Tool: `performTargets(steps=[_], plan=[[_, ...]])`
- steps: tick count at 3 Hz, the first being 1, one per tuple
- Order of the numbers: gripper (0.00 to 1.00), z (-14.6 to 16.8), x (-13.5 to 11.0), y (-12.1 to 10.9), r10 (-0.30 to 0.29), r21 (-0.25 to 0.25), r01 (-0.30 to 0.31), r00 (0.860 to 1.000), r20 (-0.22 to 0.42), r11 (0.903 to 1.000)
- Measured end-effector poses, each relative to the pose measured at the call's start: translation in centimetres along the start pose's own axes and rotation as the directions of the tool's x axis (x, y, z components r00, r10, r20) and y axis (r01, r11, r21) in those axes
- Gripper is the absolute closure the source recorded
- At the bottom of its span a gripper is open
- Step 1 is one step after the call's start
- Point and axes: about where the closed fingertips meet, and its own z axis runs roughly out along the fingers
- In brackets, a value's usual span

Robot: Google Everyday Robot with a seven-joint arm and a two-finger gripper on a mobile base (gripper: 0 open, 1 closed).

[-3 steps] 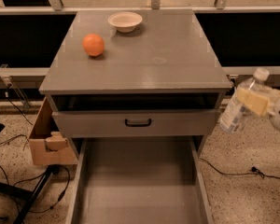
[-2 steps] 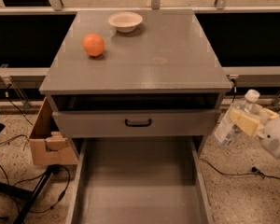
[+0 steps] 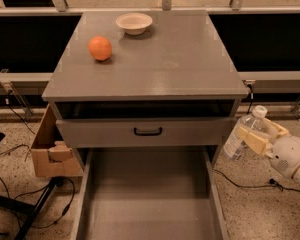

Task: Place blue plastic bottle into middle drawer

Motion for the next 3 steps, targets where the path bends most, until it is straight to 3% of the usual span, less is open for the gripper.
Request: performTargets(steps=[1, 2, 3], plan=[[1.0, 0.9, 1.4, 2.2, -0.006, -0.021, 0.006, 1.0, 0.022, 0.9998], [1.0, 2.2, 5.6, 7.5, -0.026, -0.087, 0.03, 0.999, 0.044, 0.9957], [1.0, 4.4, 12.4, 15.4, -0.028, -0.16, 0.035, 0.999, 0.046, 0.9864]])
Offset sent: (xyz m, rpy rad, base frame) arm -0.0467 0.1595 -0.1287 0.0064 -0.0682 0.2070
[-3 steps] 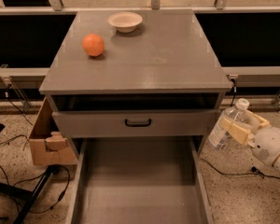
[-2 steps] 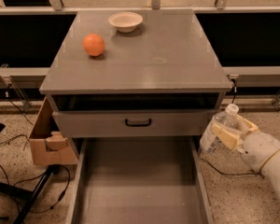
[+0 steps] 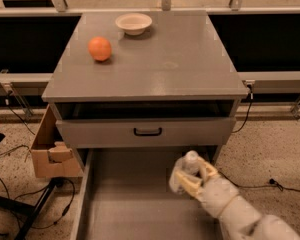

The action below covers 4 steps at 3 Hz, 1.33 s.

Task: Place blue plastic bottle into middle drawer

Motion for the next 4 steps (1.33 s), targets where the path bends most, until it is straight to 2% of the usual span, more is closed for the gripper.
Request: performTargets(steps=[1, 2, 4], plan=[[1.0, 2.4, 4.1, 3.9, -0.003, -0.029, 0.002, 1.0, -0.023, 0.9996], [1.0, 4.6, 7.3, 6.2, 0.0, -0.05, -0.003, 0.999, -0.047, 0.9988], [1.0, 9.1, 11.7, 8.5, 0.013, -0.095, -0.02, 0.997, -0.082, 0.9953]])
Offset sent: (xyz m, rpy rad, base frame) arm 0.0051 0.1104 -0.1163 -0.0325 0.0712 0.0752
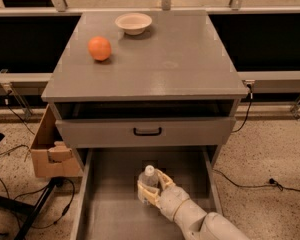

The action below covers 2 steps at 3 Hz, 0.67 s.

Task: Place blue plastic bottle into middle drawer

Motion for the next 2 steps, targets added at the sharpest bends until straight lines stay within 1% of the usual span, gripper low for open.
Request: performTargets(steps=[1, 2], plan=[[1.0, 1.6, 1.5, 0.9, 0.048, -0.016, -0.048, 0.999, -0.017, 0.9987], [1.0, 2.8, 3.0, 1.7, 0.1, -0.024, -0.101, 0.994, -0.031, 0.9946]])
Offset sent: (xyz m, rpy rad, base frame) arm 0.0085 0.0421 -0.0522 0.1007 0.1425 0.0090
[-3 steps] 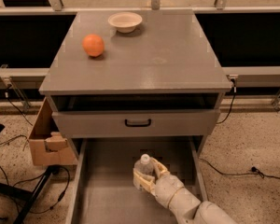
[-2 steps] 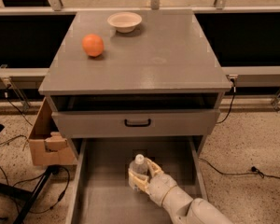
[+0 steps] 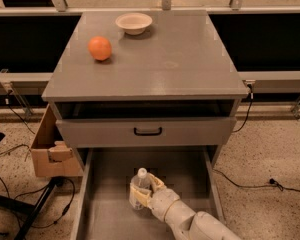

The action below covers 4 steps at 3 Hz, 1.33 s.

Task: Place blue plastic bottle into middle drawer

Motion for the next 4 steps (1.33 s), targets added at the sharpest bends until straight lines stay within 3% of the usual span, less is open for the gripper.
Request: performTargets(steps=[2, 3, 4], plan=[[1.0, 1.9, 2.9, 1.4, 0.085, 0.0, -0.085, 0.996, 0.033, 0.9964], [1.0, 1.9, 2.9, 1.4, 0.085, 0.0, -0.085, 0.996, 0.033, 0.9964], [0.81, 2.0, 2.9, 1.5, 0.085, -0.002, -0.085, 0.996, 0.033, 0.9964]])
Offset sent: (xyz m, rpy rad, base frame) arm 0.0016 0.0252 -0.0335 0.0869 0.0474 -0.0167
